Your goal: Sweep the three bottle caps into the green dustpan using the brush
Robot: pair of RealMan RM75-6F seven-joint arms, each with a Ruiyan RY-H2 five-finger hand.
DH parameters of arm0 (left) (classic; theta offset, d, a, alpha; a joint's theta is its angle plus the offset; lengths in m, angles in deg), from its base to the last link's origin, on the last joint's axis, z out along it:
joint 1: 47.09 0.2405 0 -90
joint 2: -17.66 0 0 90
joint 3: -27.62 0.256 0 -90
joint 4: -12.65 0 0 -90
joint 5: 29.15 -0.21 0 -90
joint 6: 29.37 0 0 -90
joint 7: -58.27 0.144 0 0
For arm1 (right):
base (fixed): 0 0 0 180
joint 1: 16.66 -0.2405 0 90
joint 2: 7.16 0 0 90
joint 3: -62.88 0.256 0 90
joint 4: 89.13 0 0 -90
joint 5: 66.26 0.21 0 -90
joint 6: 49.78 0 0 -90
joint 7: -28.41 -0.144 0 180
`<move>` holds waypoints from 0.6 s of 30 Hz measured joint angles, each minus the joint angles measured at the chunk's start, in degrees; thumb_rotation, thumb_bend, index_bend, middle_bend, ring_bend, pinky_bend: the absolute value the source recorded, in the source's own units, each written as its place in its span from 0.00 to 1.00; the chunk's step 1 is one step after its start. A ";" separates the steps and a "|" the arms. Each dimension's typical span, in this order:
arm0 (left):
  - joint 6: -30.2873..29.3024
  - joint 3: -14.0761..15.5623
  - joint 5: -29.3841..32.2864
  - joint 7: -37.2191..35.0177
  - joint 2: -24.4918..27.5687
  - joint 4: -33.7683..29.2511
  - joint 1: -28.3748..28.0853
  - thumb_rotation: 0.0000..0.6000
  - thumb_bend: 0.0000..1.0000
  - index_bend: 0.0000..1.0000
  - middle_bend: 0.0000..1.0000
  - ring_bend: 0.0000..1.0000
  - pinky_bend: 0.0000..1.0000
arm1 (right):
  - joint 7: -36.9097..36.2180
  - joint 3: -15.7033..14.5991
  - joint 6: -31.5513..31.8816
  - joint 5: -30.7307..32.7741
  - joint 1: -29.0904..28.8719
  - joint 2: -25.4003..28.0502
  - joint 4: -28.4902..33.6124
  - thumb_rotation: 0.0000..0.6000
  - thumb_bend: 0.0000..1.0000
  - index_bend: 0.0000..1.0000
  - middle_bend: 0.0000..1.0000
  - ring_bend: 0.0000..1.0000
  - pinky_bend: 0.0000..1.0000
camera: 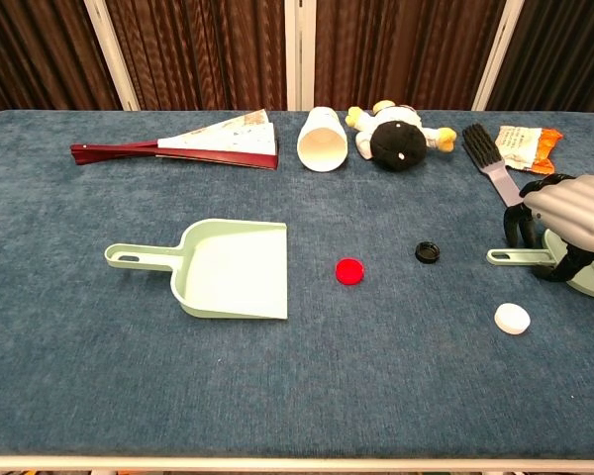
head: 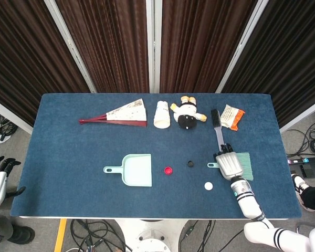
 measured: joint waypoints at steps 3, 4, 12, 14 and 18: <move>0.08 0.00 0.06 0.01 -0.03 0.15 0.00 1.00 0.09 0.29 0.21 0.10 0.13 | -0.53 -0.02 -0.49 0.12 -0.09 -0.09 -0.12 1.00 0.16 0.44 0.46 0.11 0.10; 0.06 -0.03 0.12 -0.02 -0.04 0.13 0.01 1.00 0.09 0.29 0.21 0.10 0.13 | -0.60 -0.05 -0.61 0.14 -0.13 -0.09 -0.11 1.00 0.17 0.45 0.46 0.12 0.10; 0.19 -0.01 -0.11 0.09 -0.01 0.21 -0.16 1.00 0.09 0.29 0.21 0.10 0.13 | -1.37 -0.36 -1.14 0.04 -0.30 -0.21 0.17 1.00 0.28 0.53 0.52 0.18 0.13; 0.23 -0.08 -0.49 0.31 0.25 0.02 -0.44 1.00 0.09 0.29 0.21 0.10 0.13 | -1.59 -0.36 -1.05 -0.13 -0.32 -0.08 0.41 1.00 0.33 0.57 0.55 0.21 0.14; 0.67 -0.21 -1.83 1.06 1.23 -1.12 -1.59 1.00 0.09 0.29 0.21 0.10 0.13 | -4.14 0.02 -0.23 -1.16 -0.22 0.90 1.72 1.00 0.40 0.64 0.60 0.25 0.18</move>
